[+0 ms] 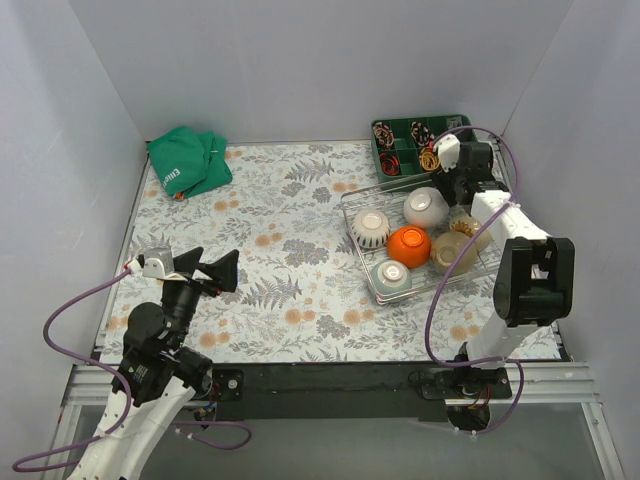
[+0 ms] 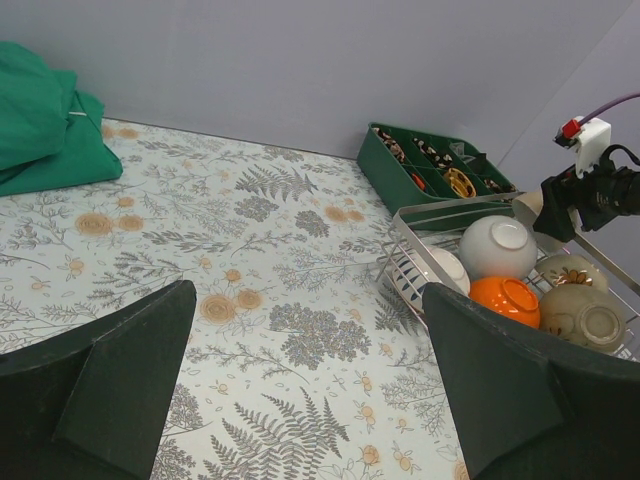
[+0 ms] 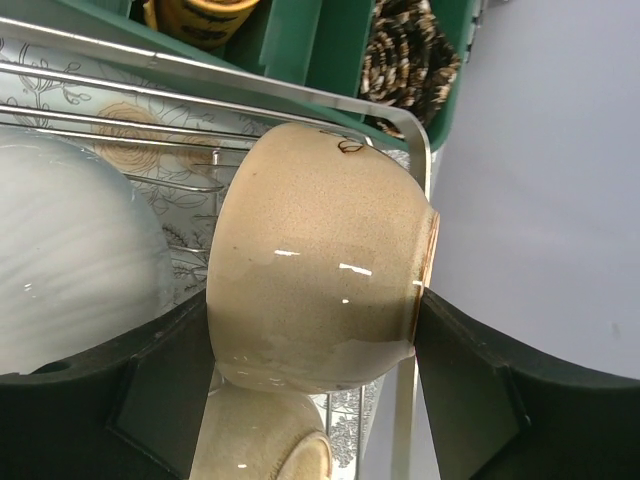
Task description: Unload the bowls from the dish rack
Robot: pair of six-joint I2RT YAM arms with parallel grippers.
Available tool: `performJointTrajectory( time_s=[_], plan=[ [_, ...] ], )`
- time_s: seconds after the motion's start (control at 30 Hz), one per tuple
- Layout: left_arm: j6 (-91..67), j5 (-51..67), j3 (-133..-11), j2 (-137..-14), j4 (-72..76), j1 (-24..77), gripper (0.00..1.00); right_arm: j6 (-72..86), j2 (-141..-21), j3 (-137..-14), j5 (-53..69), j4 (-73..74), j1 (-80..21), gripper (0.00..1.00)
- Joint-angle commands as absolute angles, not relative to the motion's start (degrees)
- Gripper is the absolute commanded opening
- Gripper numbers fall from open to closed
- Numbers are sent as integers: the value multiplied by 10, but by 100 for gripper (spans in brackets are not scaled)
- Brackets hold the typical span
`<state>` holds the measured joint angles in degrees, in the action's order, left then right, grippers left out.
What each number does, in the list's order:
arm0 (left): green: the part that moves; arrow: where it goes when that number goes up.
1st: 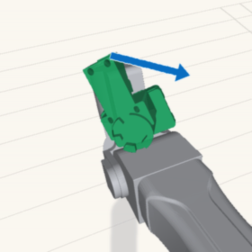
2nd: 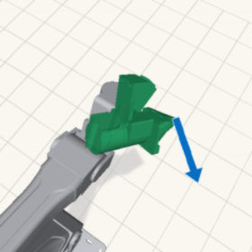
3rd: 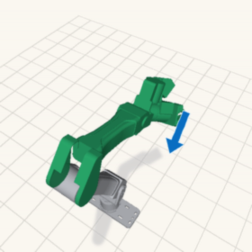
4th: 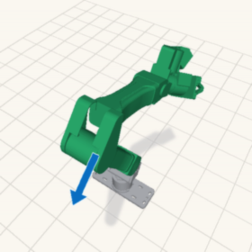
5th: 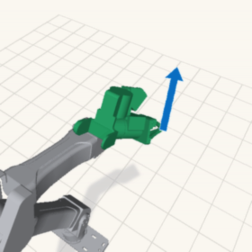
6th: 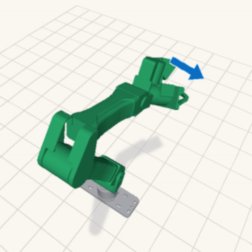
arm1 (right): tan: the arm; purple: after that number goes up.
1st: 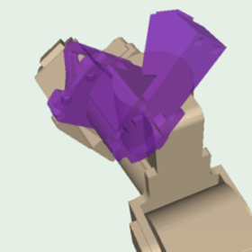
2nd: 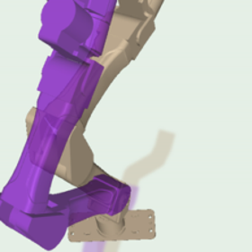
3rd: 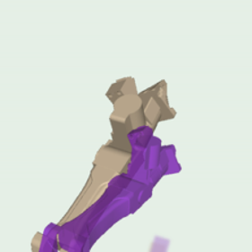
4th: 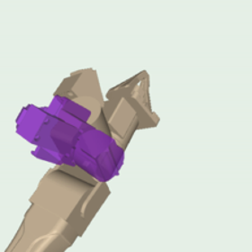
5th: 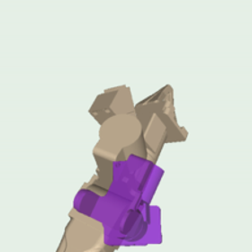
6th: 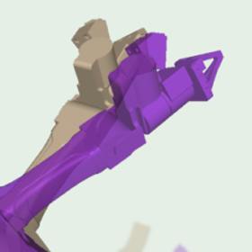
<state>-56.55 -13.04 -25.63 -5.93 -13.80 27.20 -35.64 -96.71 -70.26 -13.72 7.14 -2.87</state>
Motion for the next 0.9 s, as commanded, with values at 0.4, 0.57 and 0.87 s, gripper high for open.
performJointTrajectory(
  time_s=[0.4, 0.57, 0.87],
  plan=[
    [-562, -127, -256, -59, -149, 273, 98, -268, -846, -692, -145, 25, -33, 4],
    [-562, -119, -258, -72, -150, 273, 98, -193, -803, -702, -127, 46, -37, 4],
    [-580, -67, -278, -145, -134, 274, 98, -49, -735, -716, 19, 99, -45, 4]
  ],
)
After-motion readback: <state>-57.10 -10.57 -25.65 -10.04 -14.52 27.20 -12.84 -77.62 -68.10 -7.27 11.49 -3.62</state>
